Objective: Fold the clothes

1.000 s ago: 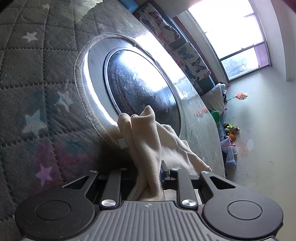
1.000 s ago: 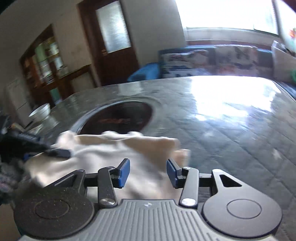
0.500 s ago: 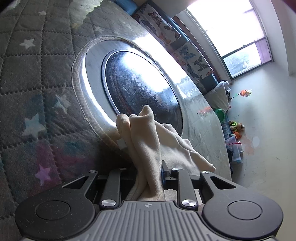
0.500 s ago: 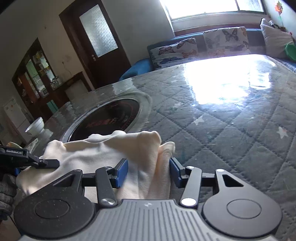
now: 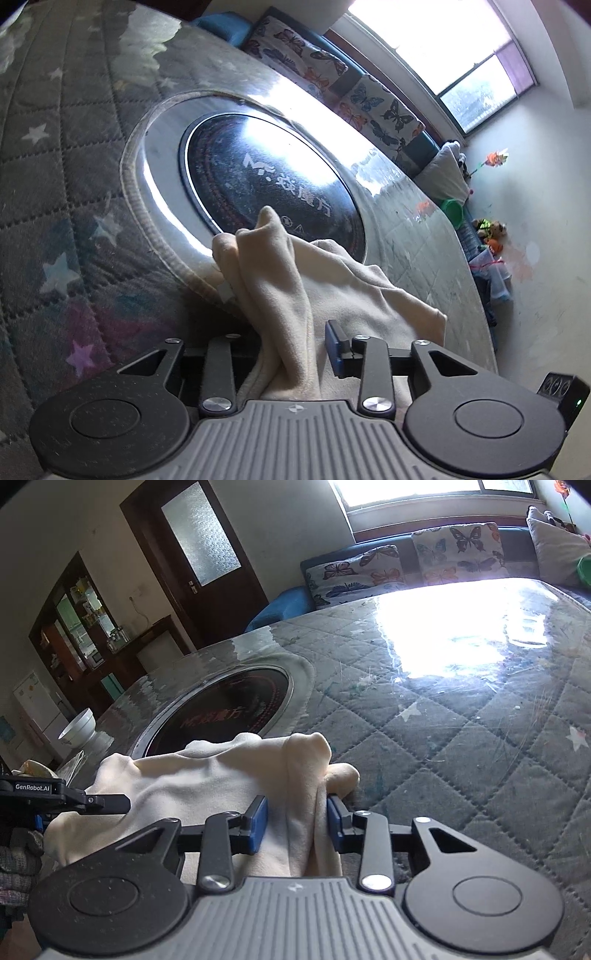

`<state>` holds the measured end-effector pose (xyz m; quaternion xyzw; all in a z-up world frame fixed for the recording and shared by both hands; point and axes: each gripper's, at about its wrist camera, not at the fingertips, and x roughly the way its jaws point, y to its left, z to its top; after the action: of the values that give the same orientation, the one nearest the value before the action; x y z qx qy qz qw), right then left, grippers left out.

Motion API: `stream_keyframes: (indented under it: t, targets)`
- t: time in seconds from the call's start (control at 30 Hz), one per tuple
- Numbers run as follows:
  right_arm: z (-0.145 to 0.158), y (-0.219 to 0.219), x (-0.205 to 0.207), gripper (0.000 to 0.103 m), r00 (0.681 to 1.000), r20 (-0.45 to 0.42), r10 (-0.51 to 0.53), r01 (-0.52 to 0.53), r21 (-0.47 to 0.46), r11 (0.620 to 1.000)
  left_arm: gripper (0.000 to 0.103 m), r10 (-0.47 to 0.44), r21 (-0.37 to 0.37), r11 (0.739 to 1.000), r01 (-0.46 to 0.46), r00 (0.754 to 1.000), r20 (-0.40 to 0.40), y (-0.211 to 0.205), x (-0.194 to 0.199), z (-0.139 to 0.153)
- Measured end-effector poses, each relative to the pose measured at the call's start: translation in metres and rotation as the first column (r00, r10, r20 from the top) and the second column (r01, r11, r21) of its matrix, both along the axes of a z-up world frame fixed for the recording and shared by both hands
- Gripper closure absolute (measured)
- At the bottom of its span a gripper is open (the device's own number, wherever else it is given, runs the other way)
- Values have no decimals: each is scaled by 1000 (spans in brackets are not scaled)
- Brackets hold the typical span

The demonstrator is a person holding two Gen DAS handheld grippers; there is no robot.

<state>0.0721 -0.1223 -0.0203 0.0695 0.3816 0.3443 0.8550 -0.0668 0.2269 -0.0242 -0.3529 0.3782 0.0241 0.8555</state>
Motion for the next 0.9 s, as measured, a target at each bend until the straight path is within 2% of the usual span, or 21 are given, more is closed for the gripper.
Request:
stream_keyframes:
  t: [0.23, 0.33, 0.37, 0.43, 0.53, 0.6, 0.9]
  targets:
    - [1, 6, -4, 66, 1000, 13, -22, 22, -30, 999, 62, -28, 56, 998, 28, 1000, 7, -7, 1, 2]
    - [1, 8, -4, 75, 999, 10, -31, 31, -39, 999, 62, -34, 55, 998, 33, 999, 12, -7, 1, 2]
    - [1, 9, -4, 81, 999, 7, -36, 36, -41, 999, 62, -36, 55, 998, 35, 999, 13, -6, 0, 2]
    - [1, 10, -5, 84, 999, 4, -45, 45, -44, 998, 62, -42, 59, 997, 41, 999, 16, -6, 0, 2]
    - [3, 10, -8, 87, 998, 8, -62, 62, -38, 997, 66, -50, 80, 996, 48, 999, 16, -8, 0, 3]
    - [6, 11, -11, 88, 997, 18, -71, 71, -31, 997, 78, -45, 92, 995, 44, 999, 8, -7, 0, 3]
    - [25, 8, -25, 89, 993, 77, -85, 83, 24, 996, 83, -46, 96, 994, 43, 998, 32, -6, -4, 11]
